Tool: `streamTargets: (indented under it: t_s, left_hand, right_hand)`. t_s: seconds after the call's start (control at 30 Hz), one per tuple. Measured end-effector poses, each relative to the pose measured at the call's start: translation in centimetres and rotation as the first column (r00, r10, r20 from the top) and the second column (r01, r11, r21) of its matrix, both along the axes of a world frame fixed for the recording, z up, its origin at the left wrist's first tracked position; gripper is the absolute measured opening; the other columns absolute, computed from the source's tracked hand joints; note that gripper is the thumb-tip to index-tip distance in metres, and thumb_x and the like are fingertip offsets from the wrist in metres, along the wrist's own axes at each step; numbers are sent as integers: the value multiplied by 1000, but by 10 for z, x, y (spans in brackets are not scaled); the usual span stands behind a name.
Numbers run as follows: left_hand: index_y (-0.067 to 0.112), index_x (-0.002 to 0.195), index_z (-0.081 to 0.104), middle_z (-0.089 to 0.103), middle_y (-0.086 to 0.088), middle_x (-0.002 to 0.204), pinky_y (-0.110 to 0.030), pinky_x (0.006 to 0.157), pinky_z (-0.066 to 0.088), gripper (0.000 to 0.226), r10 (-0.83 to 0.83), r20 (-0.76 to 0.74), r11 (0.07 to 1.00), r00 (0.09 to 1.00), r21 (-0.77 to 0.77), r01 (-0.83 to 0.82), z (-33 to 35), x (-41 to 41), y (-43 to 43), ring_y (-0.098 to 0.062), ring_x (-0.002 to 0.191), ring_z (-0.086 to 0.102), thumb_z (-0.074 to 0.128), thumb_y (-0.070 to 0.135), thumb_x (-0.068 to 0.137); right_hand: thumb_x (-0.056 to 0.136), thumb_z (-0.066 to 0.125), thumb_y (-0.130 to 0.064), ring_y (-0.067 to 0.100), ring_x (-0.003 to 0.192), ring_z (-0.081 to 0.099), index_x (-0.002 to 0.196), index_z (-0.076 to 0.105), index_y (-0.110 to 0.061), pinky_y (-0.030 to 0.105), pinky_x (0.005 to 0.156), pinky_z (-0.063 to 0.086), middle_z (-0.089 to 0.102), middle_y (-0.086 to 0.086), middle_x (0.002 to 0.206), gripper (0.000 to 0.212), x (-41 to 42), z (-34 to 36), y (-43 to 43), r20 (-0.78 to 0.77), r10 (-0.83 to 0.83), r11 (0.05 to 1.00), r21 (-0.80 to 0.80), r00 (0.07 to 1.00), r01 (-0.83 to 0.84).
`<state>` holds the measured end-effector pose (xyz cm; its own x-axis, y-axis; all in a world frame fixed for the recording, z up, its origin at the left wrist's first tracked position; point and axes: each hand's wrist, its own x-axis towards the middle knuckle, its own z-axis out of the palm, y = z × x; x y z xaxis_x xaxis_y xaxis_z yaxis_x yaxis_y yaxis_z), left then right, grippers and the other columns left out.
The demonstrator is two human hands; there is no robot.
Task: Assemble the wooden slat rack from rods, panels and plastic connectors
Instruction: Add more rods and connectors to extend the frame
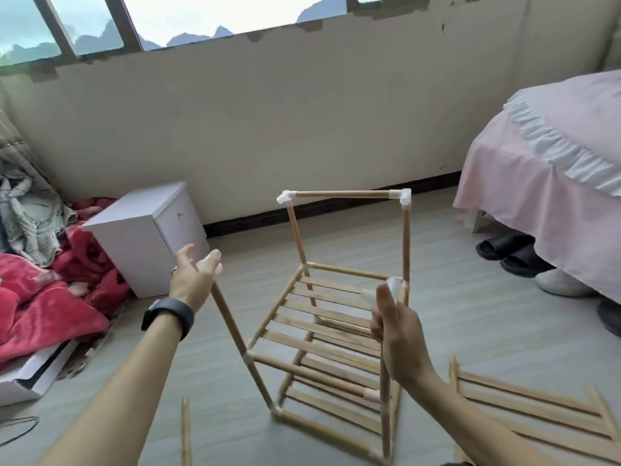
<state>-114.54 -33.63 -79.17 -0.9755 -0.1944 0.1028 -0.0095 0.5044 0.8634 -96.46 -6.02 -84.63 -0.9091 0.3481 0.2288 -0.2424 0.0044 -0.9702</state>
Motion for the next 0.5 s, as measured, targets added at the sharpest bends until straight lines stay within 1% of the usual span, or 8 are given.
streamTargets:
  t_s: [0.07, 0.1, 0.2, 0.23, 0.3, 0.37, 0.43, 0.5]
  left_hand:
    - [16, 140, 43, 63, -10, 124, -41, 98, 45, 52, -65, 57, 982, 996, 181, 54, -4, 0, 3, -26, 109, 61, 51, 47, 99]
    - [12, 130, 53, 67, -10, 112, -38, 88, 49, 44, -92, 73, 969, 993, 237, 72, -6, 3, 5, -25, 96, 64, 50, 43, 101]
    - [5, 106, 64, 60, -12, 83, -27, 59, 54, 36, -117, 32, 929, 993, 358, 98, -17, 27, 10, -23, 71, 60, 54, 37, 93]
    - [5, 104, 65, 57, -9, 76, -27, 58, 54, 40, -125, 10, 915, 992, 388, 111, -21, 36, 9, -23, 67, 58, 56, 40, 87]
    - [5, 102, 65, 55, -2, 63, -34, 65, 53, 43, -167, -17, 895, 986, 417, 159, -28, 49, 7, -22, 61, 55, 56, 41, 80]
    - [6, 94, 62, 48, 3, 54, -36, 64, 50, 34, -172, -37, 867, 984, 469, 169, -36, 53, 8, -17, 53, 49, 55, 36, 81]
    - [11, 83, 55, 41, 6, 49, -35, 57, 43, 21, -98, -53, 851, 994, 514, 111, -41, 49, 14, -13, 45, 41, 52, 32, 82]
    - [13, 78, 52, 39, 8, 47, -32, 53, 38, 17, -31, -64, 853, 997, 518, 60, -42, 43, 19, -11, 41, 37, 49, 28, 86]
  right_hand:
    - [79, 47, -77, 7, 39, 27, 45, 42, -28, 18, 41, 25, 32, -9, 44, 60, -7, -1, 14, -13, -36, 998, -53, 999, 35]
    - [78, 49, -73, 6, 38, 27, 47, 42, -27, 17, 39, 25, 32, -9, 43, 55, -12, -2, 22, -8, -55, 995, -87, 998, 54]
    - [75, 53, -63, 8, 39, 28, 53, 43, -27, 21, 40, 27, 33, -9, 45, 44, -33, 0, 52, 4, -116, 986, -122, 993, 115]
    - [75, 53, -62, 9, 40, 29, 51, 43, -27, 21, 41, 27, 33, -9, 46, 44, -41, 1, 62, 10, -132, 984, -121, 991, 132]
    - [78, 52, -57, 8, 41, 30, 48, 45, -27, 23, 44, 28, 34, -9, 46, 43, -57, 4, 75, 31, -162, 979, -117, 986, 165]
    - [83, 50, -51, 8, 44, 35, 56, 48, -26, 24, 47, 30, 39, -7, 48, 37, -72, 6, 79, 46, -179, 978, -101, 983, 183]
    - [84, 50, -48, 6, 45, 39, 64, 51, -19, 23, 48, 32, 44, -6, 50, 35, -84, 5, 76, 51, -183, 978, -94, 982, 188]
    - [84, 51, -48, 5, 45, 38, 63, 49, -19, 20, 46, 32, 42, -7, 50, 36, -88, 1, 70, 37, -182, 979, -91, 983, 185]
